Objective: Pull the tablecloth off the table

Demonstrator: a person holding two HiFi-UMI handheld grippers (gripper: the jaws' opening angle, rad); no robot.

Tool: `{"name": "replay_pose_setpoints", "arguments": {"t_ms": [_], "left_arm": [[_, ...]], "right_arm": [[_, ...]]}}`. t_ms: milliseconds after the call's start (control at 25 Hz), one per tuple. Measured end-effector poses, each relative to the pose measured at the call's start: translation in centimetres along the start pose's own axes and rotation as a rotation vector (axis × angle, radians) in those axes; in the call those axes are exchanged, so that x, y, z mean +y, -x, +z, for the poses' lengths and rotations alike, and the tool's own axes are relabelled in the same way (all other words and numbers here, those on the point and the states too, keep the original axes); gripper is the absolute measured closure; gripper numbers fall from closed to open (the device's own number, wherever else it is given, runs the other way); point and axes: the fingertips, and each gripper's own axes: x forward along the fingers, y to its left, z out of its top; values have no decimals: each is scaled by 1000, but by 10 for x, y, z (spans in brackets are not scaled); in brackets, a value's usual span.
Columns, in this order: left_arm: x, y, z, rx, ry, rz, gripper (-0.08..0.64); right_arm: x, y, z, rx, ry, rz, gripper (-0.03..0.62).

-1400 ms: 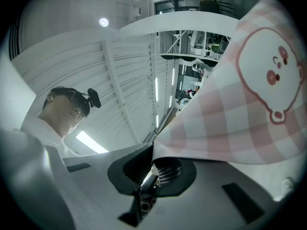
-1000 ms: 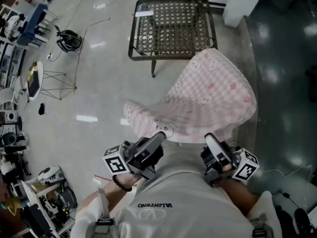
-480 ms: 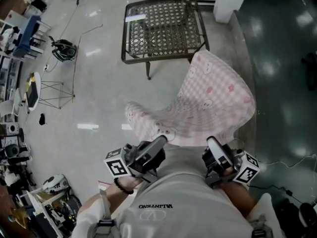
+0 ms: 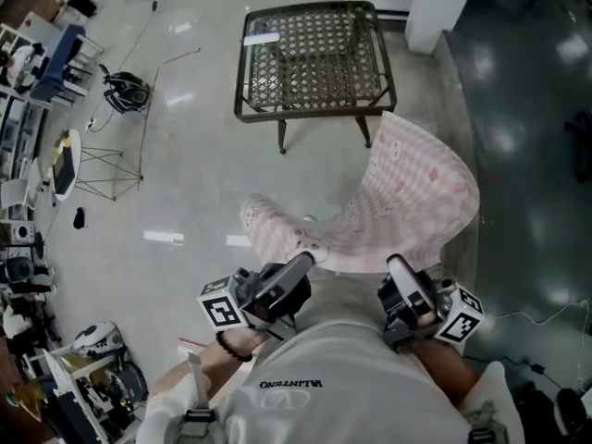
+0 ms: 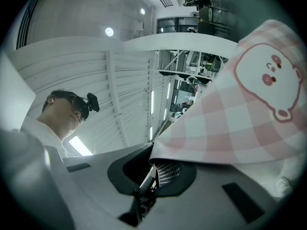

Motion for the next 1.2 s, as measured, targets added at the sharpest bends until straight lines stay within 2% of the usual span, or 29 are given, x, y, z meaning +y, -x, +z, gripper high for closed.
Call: {"name": "replay_pose_setpoints", "arguments": {"t_ms": [360,560,840,1200], "left_arm": [[-3,-3,13,-29,-59,-22,557],[0,-4,21,-51,-55,-26,557],[16,-1,26,-81,-27,-4,557],[17,-11,33,-91,-57,-13,557]], "right_arm": [[-21,-7,-2,4,-91,-43,577],[-31,-9,-3,10,-133,-41,577],[-40,-17,-1,22,-140,-24,580],[-46,-24,8,26,-113,-43,580]]}}
